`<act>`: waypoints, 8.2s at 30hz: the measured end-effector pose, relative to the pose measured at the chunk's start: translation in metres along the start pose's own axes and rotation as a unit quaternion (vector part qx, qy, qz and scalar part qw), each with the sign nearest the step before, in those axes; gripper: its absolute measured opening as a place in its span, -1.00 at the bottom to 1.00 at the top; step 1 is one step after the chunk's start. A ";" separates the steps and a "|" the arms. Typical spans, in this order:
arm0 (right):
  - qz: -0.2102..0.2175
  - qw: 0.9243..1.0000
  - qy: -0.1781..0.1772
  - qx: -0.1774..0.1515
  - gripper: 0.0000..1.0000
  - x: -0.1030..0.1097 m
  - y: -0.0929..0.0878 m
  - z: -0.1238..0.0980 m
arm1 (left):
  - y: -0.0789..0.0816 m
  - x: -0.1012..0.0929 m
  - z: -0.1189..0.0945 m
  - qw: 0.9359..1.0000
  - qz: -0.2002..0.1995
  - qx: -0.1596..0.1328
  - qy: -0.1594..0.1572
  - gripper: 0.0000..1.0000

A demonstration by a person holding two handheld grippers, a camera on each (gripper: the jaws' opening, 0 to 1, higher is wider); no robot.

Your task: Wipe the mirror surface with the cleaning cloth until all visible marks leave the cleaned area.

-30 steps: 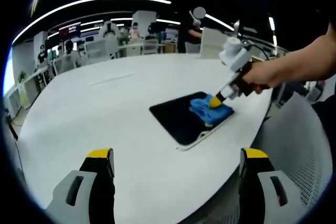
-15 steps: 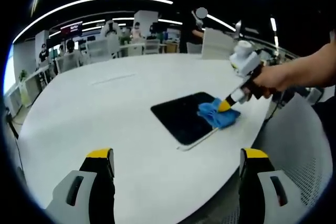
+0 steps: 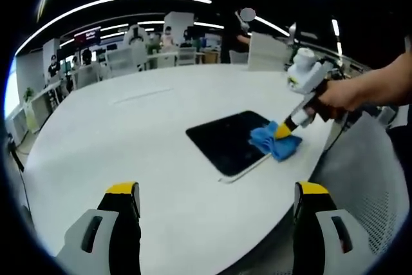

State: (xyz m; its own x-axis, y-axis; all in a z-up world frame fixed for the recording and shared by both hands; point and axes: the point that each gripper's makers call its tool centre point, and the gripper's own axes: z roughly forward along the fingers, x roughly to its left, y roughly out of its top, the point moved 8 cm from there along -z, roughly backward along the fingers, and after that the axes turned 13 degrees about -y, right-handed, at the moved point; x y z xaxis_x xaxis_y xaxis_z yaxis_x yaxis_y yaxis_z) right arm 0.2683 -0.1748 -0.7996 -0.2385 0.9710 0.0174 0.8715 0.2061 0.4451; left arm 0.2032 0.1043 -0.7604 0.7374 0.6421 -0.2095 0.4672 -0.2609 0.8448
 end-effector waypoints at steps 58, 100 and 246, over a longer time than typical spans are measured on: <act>0.006 0.999 -0.034 0.005 -1.00 -0.046 -0.003 -0.004 | -0.003 0.000 0.001 1.000 -0.003 0.007 -0.004 0.99; -0.003 0.998 -0.057 -0.019 -1.00 -0.057 0.079 0.038 | -0.002 0.001 0.001 1.000 -0.006 0.006 -0.003 0.99; -0.058 0.965 -0.067 -0.248 0.62 -0.183 -0.045 -0.144 | 0.000 -0.004 -0.007 0.999 0.005 -0.024 -0.039 1.00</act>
State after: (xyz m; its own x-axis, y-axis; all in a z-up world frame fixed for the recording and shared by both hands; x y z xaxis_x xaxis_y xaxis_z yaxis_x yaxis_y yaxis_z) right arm 0.2112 -0.3796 -0.6942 -0.2360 0.9586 -0.1595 0.5214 0.2634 0.8117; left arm 0.1967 0.1071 -0.7562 0.7781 0.5815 -0.2377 0.4380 -0.2310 0.8688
